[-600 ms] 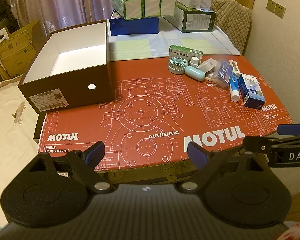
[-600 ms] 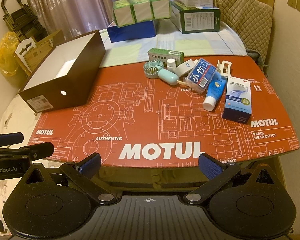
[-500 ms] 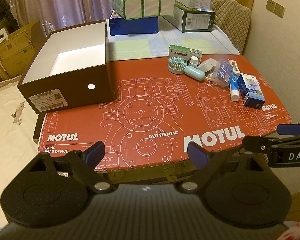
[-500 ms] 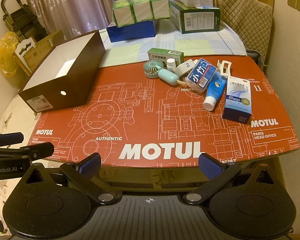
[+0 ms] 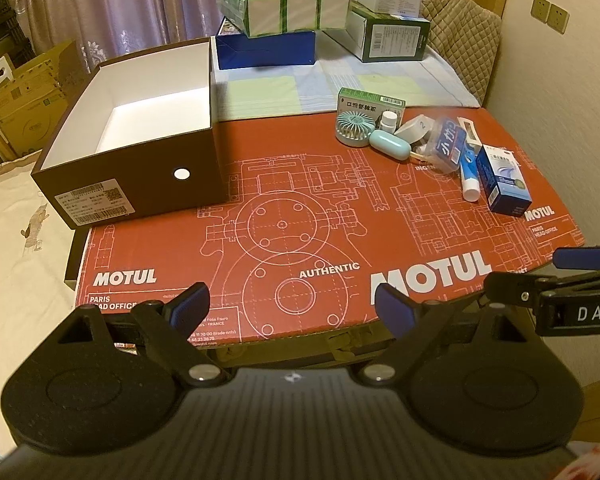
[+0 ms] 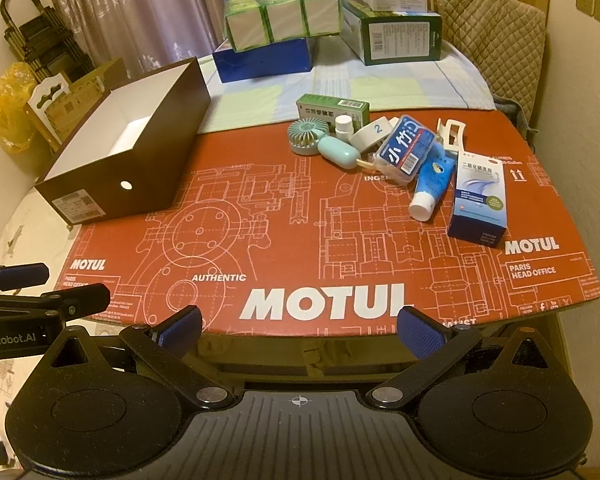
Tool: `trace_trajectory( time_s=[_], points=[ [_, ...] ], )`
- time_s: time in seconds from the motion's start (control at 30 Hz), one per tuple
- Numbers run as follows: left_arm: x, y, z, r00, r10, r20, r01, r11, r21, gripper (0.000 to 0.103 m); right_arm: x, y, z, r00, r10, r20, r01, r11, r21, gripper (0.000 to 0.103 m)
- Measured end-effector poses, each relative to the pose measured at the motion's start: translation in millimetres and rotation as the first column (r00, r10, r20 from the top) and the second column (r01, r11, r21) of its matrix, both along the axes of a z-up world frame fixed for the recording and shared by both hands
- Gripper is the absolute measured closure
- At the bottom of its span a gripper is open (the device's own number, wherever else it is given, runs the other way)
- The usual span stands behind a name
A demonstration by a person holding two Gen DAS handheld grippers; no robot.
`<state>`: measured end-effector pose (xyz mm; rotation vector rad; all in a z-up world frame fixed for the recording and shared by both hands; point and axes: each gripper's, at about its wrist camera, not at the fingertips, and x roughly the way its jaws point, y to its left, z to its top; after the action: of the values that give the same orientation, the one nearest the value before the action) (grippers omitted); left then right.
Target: Organize rigid objects
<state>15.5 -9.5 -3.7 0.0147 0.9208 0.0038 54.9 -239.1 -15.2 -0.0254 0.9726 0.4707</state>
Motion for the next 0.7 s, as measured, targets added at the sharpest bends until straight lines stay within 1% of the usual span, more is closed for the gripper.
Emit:
trace_trajectory(
  time_s=[0.4, 0.43, 0.7],
  points=[
    [1.0, 0.8, -1.7, 1.000, -0.002, -0.001, 0.002, 1.000, -0.001, 0.015, 5.5, 0.3, 1.1, 1.000, -0.005, -0.001, 0.005, 1.000, -0.002, 0.002],
    [1.9, 0.4, -2.6, 1.000, -0.004, -0.001, 0.004, 1.000, -0.001, 0.015, 11.5, 4.8, -7.1, 1.000, -0.008, -0.001, 0.008, 1.000, -0.003, 0.002],
    [9.3, 5.3, -5.6, 1.000, -0.016, -0.010, 0.016, 1.000, -0.006, 0.015, 7.1, 6.2, -4.5, 1.000, -0.018, -0.003, 0.018, 1.000, -0.005, 0.002]
  ],
)
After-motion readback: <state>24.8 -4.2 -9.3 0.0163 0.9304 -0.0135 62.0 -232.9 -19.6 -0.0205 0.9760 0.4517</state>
